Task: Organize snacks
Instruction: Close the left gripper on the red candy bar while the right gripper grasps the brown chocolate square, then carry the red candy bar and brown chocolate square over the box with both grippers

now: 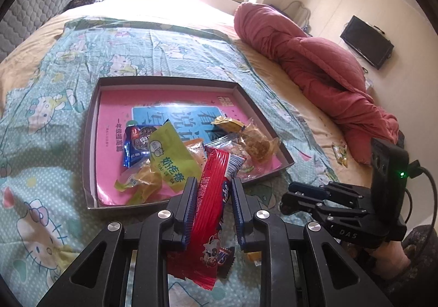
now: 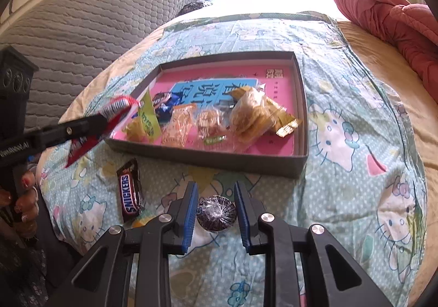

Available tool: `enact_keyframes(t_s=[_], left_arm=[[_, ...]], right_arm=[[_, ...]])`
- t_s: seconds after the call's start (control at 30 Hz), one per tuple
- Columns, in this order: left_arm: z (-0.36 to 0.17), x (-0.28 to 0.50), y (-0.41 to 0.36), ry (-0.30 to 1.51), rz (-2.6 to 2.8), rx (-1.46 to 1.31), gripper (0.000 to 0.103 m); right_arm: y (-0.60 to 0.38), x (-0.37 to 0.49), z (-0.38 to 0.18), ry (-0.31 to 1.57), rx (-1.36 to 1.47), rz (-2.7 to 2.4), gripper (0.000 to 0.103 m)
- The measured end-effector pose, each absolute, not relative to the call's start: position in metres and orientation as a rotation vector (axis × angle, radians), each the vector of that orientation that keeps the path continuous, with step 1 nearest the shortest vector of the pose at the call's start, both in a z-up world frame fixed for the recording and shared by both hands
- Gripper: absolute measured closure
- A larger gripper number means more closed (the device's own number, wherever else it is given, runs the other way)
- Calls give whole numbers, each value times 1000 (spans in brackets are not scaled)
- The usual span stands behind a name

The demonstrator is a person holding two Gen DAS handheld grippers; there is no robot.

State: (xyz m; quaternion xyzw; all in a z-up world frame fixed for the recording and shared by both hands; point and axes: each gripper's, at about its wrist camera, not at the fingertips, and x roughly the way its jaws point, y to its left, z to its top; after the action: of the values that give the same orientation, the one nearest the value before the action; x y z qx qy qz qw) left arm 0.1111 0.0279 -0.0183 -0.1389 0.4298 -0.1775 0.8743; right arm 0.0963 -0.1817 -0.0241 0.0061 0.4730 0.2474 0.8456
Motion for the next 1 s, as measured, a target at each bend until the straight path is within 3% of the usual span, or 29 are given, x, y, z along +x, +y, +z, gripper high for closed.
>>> enact_keyframes(t_s=[0.57,1.0], left_arm=[[-16,131,7,904,-329,-272,78],[-36,164,-12,939,-268,-211,78]], right_arm=[[-196,137,1,884,71,523,75],[-204,171,-13,910,81,482,75]])
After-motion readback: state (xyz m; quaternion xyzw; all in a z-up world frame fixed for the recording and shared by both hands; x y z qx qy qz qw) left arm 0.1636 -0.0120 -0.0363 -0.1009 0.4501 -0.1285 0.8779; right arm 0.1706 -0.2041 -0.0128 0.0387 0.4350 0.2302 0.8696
